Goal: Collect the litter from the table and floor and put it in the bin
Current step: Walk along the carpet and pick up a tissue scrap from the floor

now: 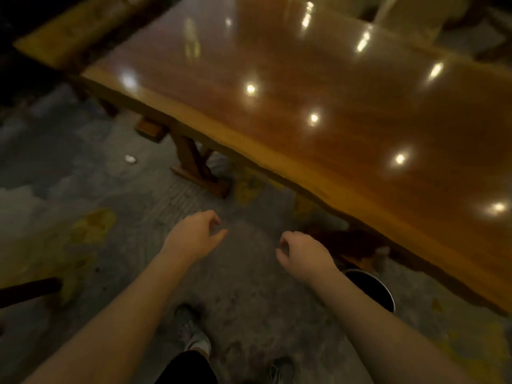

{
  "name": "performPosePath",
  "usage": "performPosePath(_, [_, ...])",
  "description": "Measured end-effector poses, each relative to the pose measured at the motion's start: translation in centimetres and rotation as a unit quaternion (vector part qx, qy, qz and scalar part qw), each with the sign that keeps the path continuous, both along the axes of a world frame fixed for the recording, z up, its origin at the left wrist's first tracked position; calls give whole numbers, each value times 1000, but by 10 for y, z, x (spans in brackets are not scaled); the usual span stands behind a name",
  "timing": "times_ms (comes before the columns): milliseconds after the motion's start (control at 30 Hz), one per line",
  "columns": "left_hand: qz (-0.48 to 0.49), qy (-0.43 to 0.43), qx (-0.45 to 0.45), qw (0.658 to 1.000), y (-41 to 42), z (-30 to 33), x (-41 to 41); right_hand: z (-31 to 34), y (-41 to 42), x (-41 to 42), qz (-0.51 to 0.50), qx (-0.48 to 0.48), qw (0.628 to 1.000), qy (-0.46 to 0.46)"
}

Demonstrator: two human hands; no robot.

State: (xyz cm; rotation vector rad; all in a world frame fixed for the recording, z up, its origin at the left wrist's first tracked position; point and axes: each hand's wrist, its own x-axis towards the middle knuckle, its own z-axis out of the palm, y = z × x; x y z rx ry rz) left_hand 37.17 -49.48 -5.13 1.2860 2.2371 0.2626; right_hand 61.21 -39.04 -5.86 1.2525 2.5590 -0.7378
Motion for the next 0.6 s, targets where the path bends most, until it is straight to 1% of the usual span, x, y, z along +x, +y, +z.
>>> performPosePath(167, [89,19,35,995,-64,44,-119,42,-22,-122,70,30,997,-6])
performPosePath(300, [137,26,46,989,-109,70,-202,67,-36,-218,119,32,992,2])
performPosePath(467, [190,35,46,980,-147,85,-290,89,-43,-331,166,26,985,22])
performPosePath(600, [217,39,29,975,-150,80,-352,94,-33,-412,200,21,979,32])
